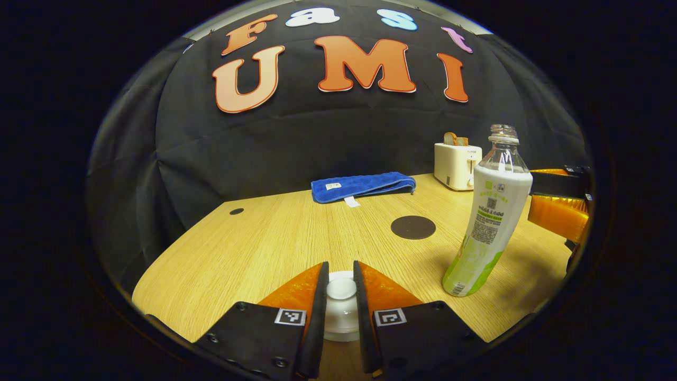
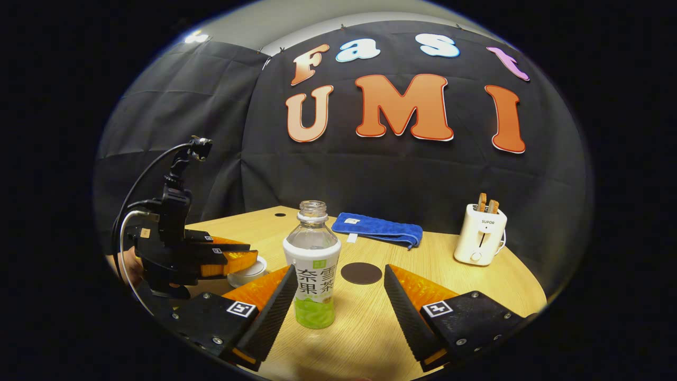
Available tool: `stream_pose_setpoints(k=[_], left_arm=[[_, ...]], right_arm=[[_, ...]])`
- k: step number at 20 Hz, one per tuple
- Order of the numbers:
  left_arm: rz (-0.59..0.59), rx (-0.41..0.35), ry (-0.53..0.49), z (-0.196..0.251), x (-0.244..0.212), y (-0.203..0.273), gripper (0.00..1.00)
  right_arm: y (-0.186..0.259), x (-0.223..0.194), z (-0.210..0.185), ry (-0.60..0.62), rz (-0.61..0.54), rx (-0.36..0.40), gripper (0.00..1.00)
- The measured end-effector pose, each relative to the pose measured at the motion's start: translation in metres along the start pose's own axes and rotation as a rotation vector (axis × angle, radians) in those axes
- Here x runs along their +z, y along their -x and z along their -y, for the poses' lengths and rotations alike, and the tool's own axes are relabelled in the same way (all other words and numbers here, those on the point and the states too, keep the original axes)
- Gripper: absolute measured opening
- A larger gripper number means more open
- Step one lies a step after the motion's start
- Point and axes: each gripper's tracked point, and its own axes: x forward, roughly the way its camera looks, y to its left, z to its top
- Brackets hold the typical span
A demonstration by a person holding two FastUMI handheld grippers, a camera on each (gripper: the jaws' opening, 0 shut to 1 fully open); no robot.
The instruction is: Open the teacup lid with one hand, grasp the water bottle and pour water into the teacup with the other hand; after pouring, place the water bottle on the coaster and then close the teacup lid.
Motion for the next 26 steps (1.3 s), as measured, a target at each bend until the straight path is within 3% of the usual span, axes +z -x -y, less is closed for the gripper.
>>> stream_pose_setpoints(k=[10,15,20,26], left_arm=[[0.072,0.085,0.014,-0.043,0.023,0.017,0.33],[0.085,0.136,0.043,-0.07,0.022,0.023,0.33],[0.091,0.175,0.07,-0.094,0.016,0.029,0.32],[0.094,0.203,0.086,-0.116,0.01,0.035,0.32]], right_arm=[[-0.032,-0.028,-0.036,0.013,-0.091,0.071,0.9],[-0.046,-0.041,-0.039,-0.004,-0.154,0.047,0.69],[-0.052,-0.038,-0.043,-0.016,-0.175,0.04,0.64],[-0.057,-0.032,-0.033,0.131,-0.189,-0.058,0.58]])
